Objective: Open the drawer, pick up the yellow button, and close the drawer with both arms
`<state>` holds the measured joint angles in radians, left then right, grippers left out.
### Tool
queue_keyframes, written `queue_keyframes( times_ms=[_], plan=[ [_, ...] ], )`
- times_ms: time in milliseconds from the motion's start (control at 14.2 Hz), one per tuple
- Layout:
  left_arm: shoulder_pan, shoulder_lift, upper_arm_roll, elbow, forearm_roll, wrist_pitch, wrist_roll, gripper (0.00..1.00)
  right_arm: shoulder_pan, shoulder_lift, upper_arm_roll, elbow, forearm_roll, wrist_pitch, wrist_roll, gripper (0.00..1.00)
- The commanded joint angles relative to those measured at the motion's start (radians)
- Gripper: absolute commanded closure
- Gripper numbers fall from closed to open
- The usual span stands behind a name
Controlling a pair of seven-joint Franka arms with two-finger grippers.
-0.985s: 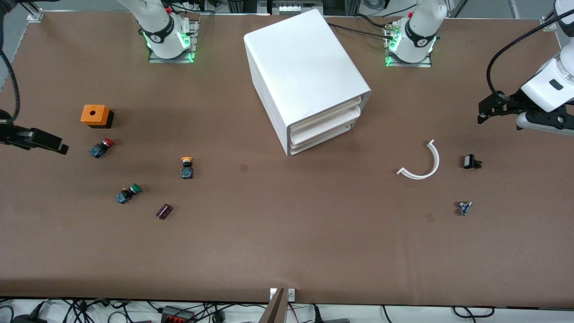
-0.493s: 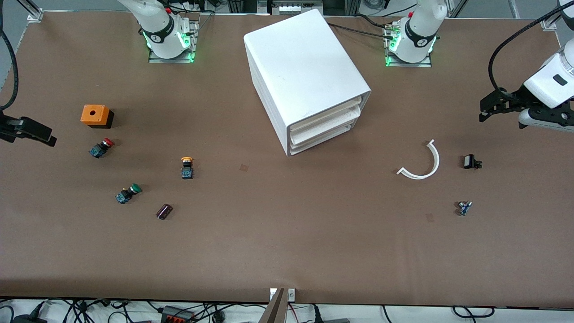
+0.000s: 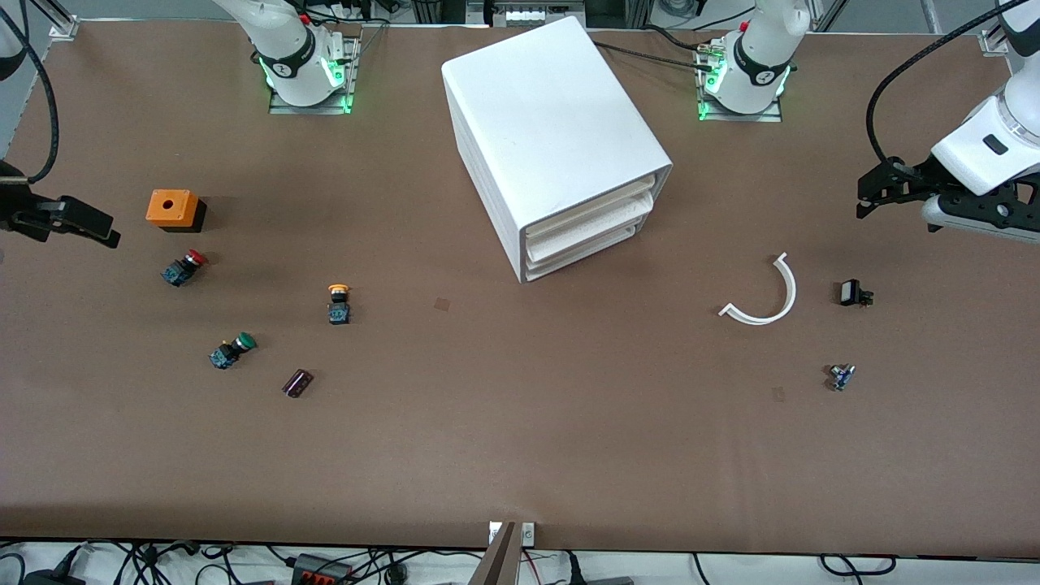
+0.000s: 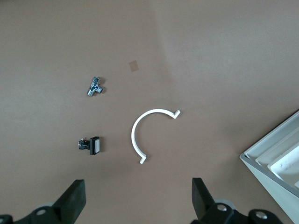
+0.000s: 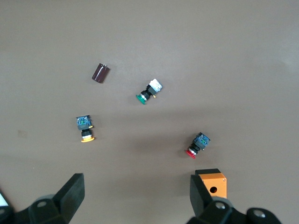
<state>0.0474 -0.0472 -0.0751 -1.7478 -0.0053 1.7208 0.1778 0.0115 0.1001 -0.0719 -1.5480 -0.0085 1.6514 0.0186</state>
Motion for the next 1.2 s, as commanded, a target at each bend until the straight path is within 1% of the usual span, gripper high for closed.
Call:
queue_keyframes(
  times_ms=[0,352,1126],
  plan=[
    [0.002,0.01,-0.005,0.03,0.021,-0.024,0.012,0.0,-0.021,-0.088,0.023,-0.116,-0.014,0.05,-0.02,0.0],
    [0.002,0.01,-0.005,0.03,0.021,-0.024,0.012,0.0,-0.016,-0.085,0.024,-0.104,-0.013,0.057,-0.045,0.0],
    [0.002,0.01,-0.005,0.03,0.021,-0.024,0.017,0.0,-0.015,-0.086,0.026,-0.127,0.002,0.042,-0.049,0.0]
  ],
)
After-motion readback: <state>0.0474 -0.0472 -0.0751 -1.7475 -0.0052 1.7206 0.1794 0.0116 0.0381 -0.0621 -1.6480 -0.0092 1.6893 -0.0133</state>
